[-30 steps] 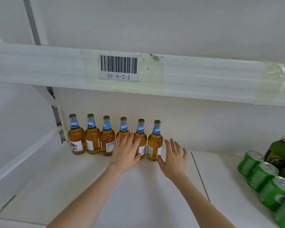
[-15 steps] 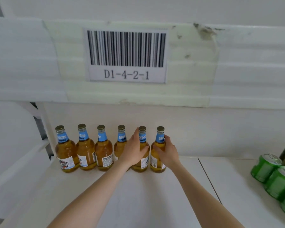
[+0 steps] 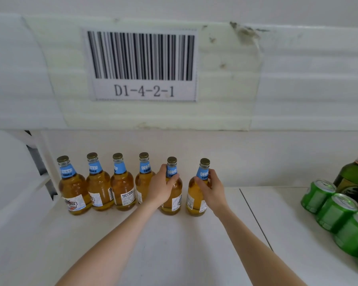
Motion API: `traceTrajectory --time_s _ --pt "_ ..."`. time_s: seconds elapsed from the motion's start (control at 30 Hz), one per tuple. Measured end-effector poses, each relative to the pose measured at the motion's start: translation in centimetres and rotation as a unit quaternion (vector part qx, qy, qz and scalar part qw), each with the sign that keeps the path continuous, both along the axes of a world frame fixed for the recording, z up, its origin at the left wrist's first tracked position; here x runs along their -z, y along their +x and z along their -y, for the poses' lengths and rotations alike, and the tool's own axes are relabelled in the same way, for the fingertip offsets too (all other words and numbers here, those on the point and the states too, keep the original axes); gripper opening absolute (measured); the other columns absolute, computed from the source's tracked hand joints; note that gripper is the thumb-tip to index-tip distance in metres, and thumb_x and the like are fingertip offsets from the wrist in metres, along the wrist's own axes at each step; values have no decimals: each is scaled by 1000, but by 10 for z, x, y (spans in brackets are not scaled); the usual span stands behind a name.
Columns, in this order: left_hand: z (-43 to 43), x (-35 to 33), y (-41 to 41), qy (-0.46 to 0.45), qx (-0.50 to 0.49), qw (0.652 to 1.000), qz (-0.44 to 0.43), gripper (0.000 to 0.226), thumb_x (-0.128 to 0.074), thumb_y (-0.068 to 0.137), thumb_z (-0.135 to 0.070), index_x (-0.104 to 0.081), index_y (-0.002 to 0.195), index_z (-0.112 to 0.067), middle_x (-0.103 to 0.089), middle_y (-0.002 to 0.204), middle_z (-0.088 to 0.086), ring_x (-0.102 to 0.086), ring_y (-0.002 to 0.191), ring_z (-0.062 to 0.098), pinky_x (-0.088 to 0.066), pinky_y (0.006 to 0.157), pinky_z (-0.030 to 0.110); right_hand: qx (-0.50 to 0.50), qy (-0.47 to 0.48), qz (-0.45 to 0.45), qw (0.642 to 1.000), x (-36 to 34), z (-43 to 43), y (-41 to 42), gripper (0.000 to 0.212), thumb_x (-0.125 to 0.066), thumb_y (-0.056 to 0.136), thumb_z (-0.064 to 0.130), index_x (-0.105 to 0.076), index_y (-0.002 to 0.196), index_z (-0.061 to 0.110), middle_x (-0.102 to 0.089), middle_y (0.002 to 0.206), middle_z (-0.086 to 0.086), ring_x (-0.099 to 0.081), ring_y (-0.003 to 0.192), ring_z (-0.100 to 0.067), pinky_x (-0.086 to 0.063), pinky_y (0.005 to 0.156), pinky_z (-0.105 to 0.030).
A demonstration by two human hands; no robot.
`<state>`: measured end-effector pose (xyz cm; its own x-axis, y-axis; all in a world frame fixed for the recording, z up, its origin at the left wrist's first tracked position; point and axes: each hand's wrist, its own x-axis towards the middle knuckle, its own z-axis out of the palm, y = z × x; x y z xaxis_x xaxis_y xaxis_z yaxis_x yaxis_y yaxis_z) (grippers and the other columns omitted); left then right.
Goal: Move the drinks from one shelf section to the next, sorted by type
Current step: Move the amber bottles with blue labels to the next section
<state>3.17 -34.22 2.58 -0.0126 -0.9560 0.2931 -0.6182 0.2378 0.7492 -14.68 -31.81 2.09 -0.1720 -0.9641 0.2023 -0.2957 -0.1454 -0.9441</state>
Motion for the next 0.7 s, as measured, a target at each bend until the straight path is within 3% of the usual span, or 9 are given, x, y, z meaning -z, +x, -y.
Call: traceTrajectory --time_s 0.2,0.37,0.5,0.7 --pt "-30 3 -4 -28 10 999 -15 31 -53 97 -38 -48 119 -17 -64 117 1 -56 96 5 -40 68 8 -13 -5 -6 1000 2 -30 -9 24 -62 94 31 -51 115 29 -63 96 14 -61 87 -3 -44 67 -14" --pt "-59 4 -8 -27 25 998 -49 33 -53 98 -36 -49 123 -16 -62 117 -2 -58 103 8 -43 80 17 -9 8 34 999 3 -50 -19 22 -62 94 32 -53 113 29 -63 99 10 -61 94 -10 -54 80 -30" --pt "-79 4 -9 -30 20 997 -63 28 -54 97 -36 -48 119 -19 -60 113 -5 -58 103 9 -43 77 16 6 18 77 997 3 -65 -26 19 -60 94 35 -55 110 25 -63 99 4 -61 95 -17 -53 82 -34" --pt "-101 4 -13 -21 12 997 -79 23 -54 98 -36 -47 114 -23 -60 113 -6 -56 101 7 -40 71 11 24 32 124 992 1 -90 -35 24 -59 95 35 -55 114 21 -63 97 4 -61 88 -8 -47 62 -14"
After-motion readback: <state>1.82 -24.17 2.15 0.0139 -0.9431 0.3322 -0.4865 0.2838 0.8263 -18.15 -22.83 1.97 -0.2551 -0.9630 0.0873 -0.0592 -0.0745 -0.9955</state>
